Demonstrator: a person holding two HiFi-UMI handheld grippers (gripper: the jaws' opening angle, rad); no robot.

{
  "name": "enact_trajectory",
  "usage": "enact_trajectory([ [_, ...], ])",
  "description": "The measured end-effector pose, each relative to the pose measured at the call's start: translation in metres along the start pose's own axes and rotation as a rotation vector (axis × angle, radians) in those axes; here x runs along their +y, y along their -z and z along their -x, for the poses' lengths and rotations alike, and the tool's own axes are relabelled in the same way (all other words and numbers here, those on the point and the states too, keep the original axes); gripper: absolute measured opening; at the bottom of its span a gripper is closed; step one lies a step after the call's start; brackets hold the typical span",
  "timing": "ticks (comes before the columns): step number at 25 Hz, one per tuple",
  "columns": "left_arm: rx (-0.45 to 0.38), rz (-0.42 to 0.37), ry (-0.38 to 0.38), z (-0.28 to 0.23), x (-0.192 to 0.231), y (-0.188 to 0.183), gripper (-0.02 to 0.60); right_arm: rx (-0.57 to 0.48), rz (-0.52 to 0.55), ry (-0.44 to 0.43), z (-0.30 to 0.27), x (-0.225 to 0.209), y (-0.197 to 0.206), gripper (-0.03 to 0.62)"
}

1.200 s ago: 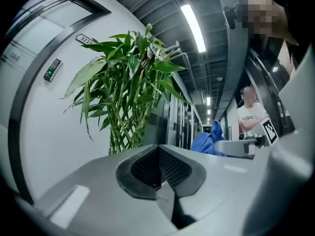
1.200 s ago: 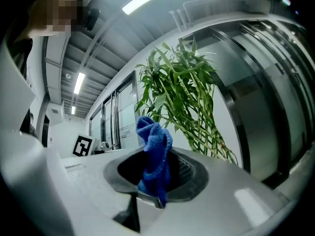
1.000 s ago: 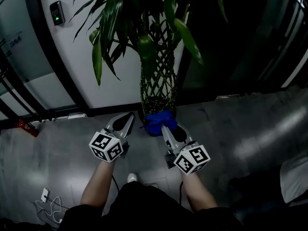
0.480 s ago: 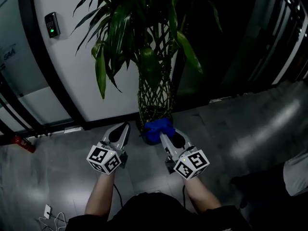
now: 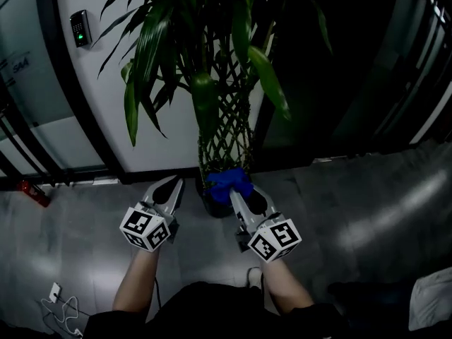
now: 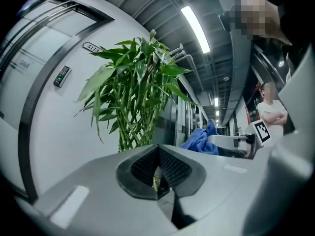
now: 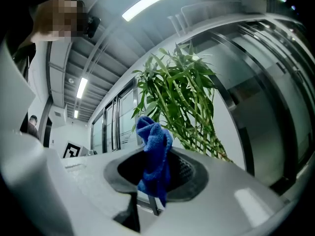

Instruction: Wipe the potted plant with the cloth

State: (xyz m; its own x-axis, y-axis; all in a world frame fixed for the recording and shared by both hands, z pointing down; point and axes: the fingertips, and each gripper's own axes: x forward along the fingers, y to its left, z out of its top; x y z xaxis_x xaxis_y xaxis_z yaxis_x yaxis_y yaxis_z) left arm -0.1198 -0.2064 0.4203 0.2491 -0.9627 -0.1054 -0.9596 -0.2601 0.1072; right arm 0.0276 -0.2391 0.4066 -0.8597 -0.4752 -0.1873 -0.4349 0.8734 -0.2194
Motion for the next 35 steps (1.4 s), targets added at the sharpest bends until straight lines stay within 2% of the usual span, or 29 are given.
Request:
enact_trajectory([
  [3,-0.017,-0.007,-0.055,-0.039,-0.021,0.007,0.006,-0.011,-0.008,-0.049,0.006,-0.047,-0.017,0.104],
  [5,-0.049,0.024,-0.097,-0.068,-0.040,0.008,0.006,0.002,0.002,-0.092,0.009,-0.080,-0.033,0.104],
  [7,-0.085,0.021,-0.116,-0.090,-0.065,0.002,0.006,0.015,0.007,-0.150,0.011,-0.106,-0.048,0.104],
  [12,-0.089,-0.048,-0.239,-0.112,-0.095,-0.007,0.006,0.018,0.006,-0.289,0.009,-0.138,-0.074,0.104],
  [16,-0.072,-0.071,-0.284,-0.134,-0.101,-0.016,0.006,-0.018,0.054,-0.367,-0.003,-0.148,-0.101,0.104],
  [20,-0.049,-0.092,-0.270,-0.160,-0.104,-0.028,0.006,-0.046,0.079,-0.367,-0.017,-0.153,-0.120,0.104],
  [28,-0.082,-0.139,-0.256,-0.176,-0.098,-0.060,0.006,-0.087,0.178,-0.329,-0.035,-0.169,-0.149,0.104],
  [32,-0.101,-0.210,-0.259,-0.186,-0.085,-0.090,0.006,-0.165,0.165,-0.275,-0.057,-0.188,-0.194,0.104],
  [35,-0.088,-0.245,-0.198,-0.204,-0.084,-0.109,0.006,-0.248,0.189,-0.266,-0.072,-0.188,-0.237,0.104],
])
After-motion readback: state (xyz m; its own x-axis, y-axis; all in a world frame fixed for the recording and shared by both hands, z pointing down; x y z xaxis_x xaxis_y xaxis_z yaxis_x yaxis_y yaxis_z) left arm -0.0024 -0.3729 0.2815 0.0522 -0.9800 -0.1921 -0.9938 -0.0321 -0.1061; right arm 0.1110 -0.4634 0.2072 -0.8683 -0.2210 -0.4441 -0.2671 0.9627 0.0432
